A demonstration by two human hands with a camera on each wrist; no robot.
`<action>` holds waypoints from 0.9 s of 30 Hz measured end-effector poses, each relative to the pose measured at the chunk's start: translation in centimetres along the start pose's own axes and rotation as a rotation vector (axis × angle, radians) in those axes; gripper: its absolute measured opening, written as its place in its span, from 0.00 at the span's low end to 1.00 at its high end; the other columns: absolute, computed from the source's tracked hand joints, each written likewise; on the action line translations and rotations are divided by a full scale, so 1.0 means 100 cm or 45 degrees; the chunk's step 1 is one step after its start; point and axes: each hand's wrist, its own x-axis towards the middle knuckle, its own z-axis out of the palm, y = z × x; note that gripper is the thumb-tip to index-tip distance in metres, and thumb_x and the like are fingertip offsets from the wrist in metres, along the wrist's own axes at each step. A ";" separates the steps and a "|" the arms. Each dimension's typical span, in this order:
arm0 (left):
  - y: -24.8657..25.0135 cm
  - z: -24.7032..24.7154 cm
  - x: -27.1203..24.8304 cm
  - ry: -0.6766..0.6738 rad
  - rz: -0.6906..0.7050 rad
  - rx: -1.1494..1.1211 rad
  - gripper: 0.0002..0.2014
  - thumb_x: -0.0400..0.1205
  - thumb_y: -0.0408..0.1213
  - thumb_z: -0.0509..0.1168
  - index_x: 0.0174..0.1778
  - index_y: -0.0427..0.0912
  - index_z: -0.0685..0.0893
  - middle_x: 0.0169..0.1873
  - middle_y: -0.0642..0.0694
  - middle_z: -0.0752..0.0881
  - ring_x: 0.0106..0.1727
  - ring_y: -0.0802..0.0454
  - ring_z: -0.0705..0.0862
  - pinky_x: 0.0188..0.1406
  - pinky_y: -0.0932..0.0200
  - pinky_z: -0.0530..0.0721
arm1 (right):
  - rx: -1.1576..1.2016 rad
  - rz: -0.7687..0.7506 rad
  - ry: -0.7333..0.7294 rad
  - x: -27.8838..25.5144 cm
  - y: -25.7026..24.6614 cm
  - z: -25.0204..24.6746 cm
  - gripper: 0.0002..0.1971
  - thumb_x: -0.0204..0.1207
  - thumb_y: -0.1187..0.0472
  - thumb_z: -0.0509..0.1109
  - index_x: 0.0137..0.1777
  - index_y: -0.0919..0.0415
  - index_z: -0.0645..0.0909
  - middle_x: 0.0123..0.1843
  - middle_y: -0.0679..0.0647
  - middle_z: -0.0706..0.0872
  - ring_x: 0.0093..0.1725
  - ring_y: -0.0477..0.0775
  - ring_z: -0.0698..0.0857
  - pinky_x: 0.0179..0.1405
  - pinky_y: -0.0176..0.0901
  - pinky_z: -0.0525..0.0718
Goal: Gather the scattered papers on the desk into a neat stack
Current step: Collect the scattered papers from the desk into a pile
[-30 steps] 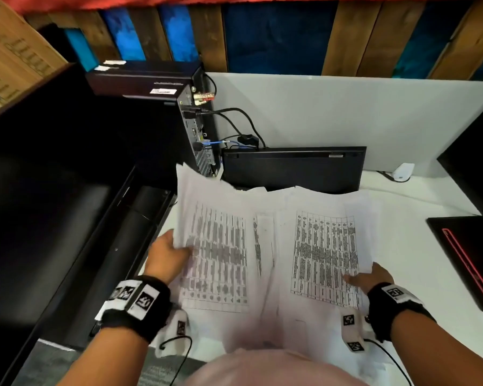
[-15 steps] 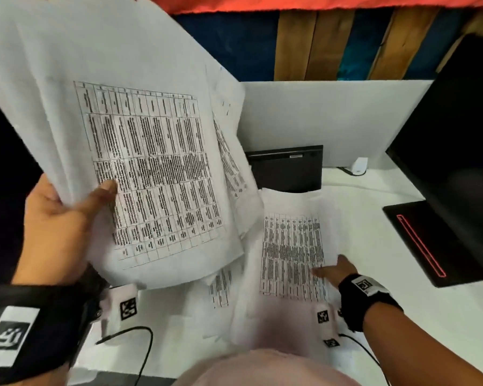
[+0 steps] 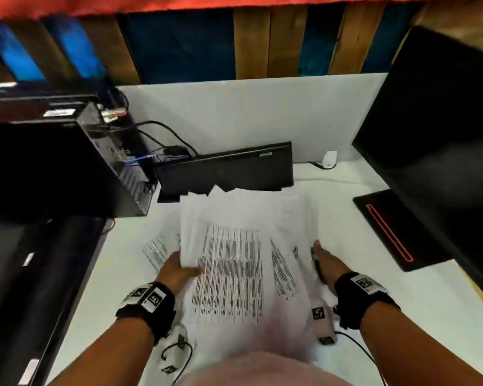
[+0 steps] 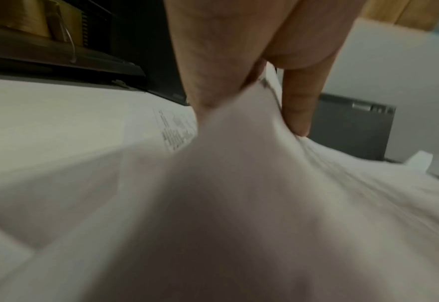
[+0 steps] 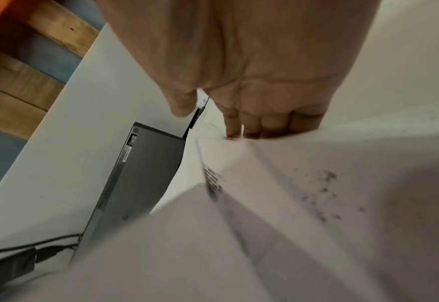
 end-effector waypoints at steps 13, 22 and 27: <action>0.002 0.042 -0.001 0.268 -0.149 0.211 0.27 0.87 0.43 0.57 0.78 0.29 0.66 0.77 0.31 0.71 0.77 0.35 0.70 0.77 0.49 0.67 | -0.181 -0.261 0.096 -0.009 0.010 0.008 0.30 0.75 0.31 0.56 0.56 0.59 0.75 0.53 0.64 0.85 0.48 0.59 0.82 0.49 0.45 0.73; -0.012 0.018 0.009 0.297 0.002 0.221 0.15 0.86 0.34 0.57 0.33 0.34 0.77 0.36 0.27 0.83 0.40 0.35 0.83 0.40 0.52 0.83 | -0.491 -0.246 0.141 -0.002 0.011 -0.010 0.16 0.83 0.60 0.62 0.56 0.77 0.76 0.59 0.72 0.81 0.57 0.66 0.80 0.62 0.52 0.74; -0.039 0.014 0.015 0.227 -0.117 0.109 0.09 0.83 0.33 0.57 0.36 0.41 0.74 0.35 0.38 0.78 0.43 0.43 0.77 0.45 0.52 0.75 | -0.437 -0.176 0.235 -0.002 0.020 -0.004 0.19 0.85 0.59 0.59 0.69 0.73 0.73 0.70 0.69 0.78 0.70 0.65 0.76 0.64 0.45 0.71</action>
